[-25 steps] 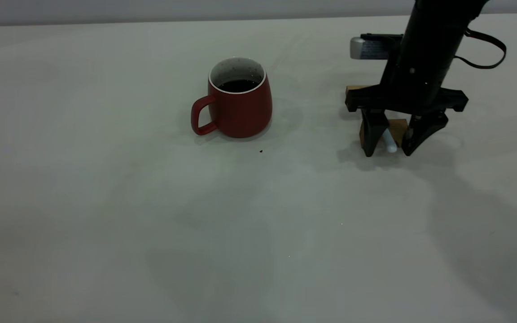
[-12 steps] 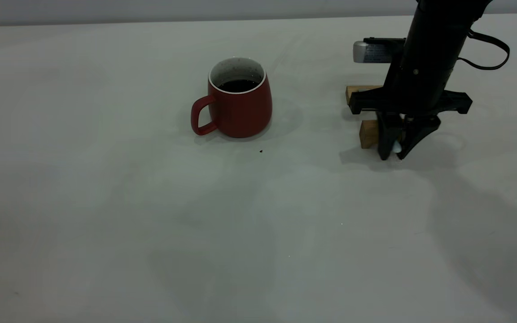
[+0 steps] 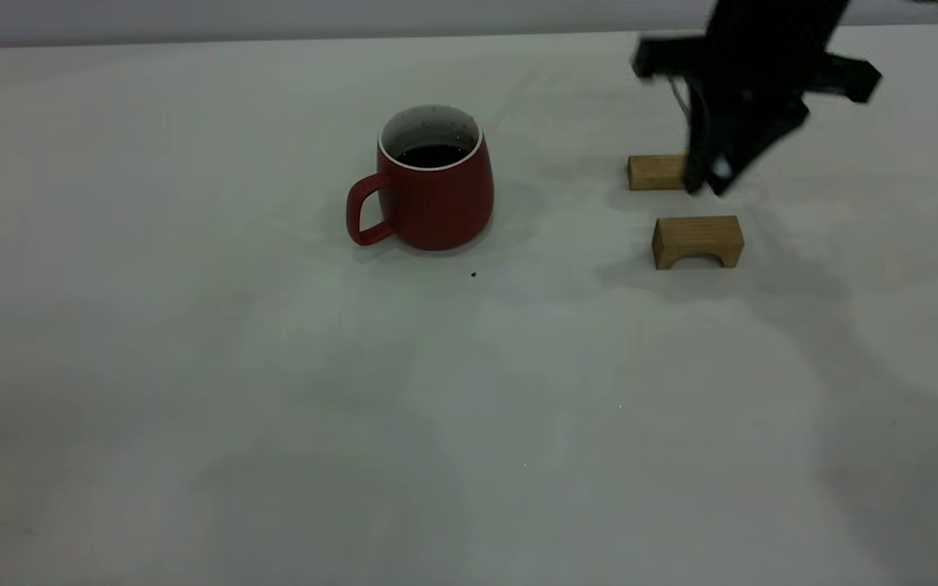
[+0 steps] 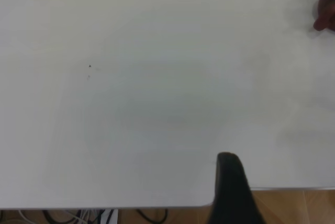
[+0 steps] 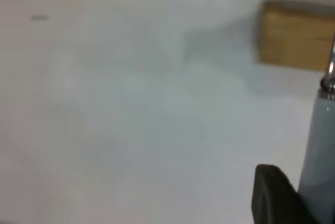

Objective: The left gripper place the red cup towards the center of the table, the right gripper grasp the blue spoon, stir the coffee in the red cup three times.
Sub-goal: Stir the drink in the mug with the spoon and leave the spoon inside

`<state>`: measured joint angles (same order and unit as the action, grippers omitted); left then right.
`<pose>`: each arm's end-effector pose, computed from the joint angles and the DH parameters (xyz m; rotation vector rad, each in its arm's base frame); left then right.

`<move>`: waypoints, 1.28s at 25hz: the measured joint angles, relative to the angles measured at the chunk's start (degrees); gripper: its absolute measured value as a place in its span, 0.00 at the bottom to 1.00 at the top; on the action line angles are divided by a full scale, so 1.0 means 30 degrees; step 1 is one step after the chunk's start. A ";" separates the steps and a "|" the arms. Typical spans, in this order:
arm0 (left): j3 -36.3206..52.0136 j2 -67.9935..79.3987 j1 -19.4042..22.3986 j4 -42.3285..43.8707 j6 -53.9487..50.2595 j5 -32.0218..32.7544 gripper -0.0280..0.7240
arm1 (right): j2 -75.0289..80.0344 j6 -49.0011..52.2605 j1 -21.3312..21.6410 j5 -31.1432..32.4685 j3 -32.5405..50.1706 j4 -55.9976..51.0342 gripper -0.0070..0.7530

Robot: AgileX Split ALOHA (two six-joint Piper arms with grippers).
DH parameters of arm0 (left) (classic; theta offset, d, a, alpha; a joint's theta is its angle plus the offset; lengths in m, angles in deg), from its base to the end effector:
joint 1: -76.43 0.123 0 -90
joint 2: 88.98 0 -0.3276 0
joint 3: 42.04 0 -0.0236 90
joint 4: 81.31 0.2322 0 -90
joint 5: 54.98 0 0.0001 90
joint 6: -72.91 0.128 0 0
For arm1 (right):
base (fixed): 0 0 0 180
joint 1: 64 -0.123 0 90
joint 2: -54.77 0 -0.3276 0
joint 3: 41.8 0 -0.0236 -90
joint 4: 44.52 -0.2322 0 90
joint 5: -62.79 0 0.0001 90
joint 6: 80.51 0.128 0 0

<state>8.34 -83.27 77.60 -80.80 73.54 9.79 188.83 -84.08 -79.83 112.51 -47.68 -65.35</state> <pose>-0.0366 0.0003 0.2390 -0.0108 2.1095 0.0296 0.4076 0.1517 0.1105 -0.1662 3.0998 0.4426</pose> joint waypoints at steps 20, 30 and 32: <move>0.0000 0.0000 0.0000 0.0000 0.0000 0.0000 0.77 | -0.0235 -0.5474 -0.0838 0.3935 0.0000 -2.1302 0.18; 0.0000 0.0000 0.0000 0.0000 0.0000 0.0000 0.77 | -0.0235 0.4242 -0.0838 0.4242 0.0000 -2.6343 0.18; 0.0000 0.0000 0.0000 0.0000 0.0000 0.0000 0.77 | -0.0235 0.6753 -0.0838 0.4262 0.0000 -2.6357 0.18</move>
<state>8.34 -83.27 77.60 -80.80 73.54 9.79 188.12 -63.83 -82.35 125.30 -47.68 -144.42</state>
